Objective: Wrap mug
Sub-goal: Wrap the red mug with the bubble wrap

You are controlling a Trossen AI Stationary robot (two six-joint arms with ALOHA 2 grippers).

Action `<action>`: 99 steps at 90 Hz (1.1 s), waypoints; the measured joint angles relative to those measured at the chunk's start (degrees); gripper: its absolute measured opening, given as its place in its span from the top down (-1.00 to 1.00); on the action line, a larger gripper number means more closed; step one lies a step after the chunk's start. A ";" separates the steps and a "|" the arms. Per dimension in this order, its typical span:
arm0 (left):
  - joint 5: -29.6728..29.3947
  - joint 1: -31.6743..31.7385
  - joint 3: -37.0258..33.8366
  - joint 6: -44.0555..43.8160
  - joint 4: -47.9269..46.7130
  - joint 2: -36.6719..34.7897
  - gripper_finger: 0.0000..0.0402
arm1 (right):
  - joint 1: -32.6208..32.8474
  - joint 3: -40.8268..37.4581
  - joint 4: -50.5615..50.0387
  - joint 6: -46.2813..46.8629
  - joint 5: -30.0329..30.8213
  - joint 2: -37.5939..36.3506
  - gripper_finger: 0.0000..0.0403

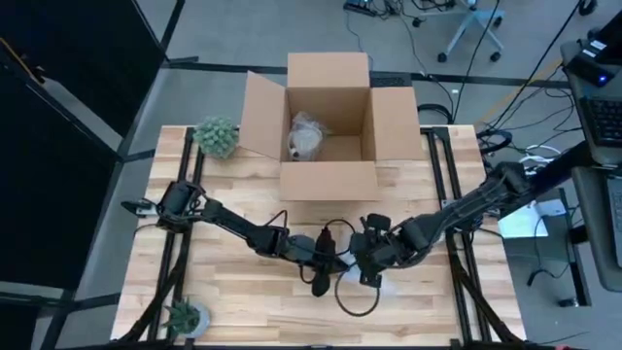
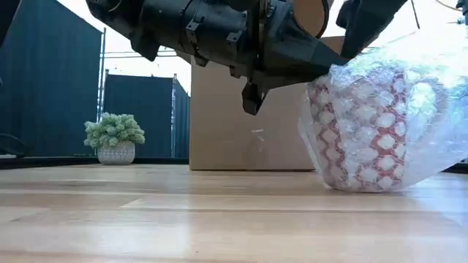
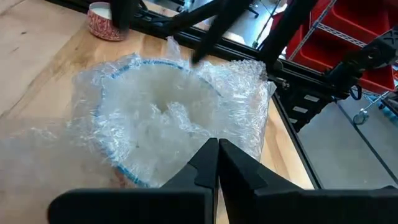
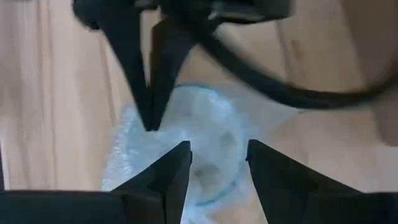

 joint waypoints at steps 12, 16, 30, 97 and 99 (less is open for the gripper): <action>-0.02 0.00 0.00 0.00 0.00 0.00 1.00 | 0.27 0.07 1.30 -2.56 -1.12 2.68 0.33; -0.02 0.00 0.00 0.00 -0.02 0.00 1.00 | 0.29 0.10 1.50 -3.14 -1.29 3.65 0.38; -0.07 0.04 0.00 0.00 0.00 0.00 1.00 | -0.50 0.18 1.51 -5.09 -1.01 7.57 0.68; 0.25 -0.12 0.01 -0.04 -0.85 0.00 1.00 | -1.71 -0.04 0.45 -4.12 -6.27 3.19 0.91; 0.28 -0.13 0.00 -0.04 -0.98 0.00 1.00 | -1.58 -0.04 0.37 -4.24 -6.26 2.55 0.90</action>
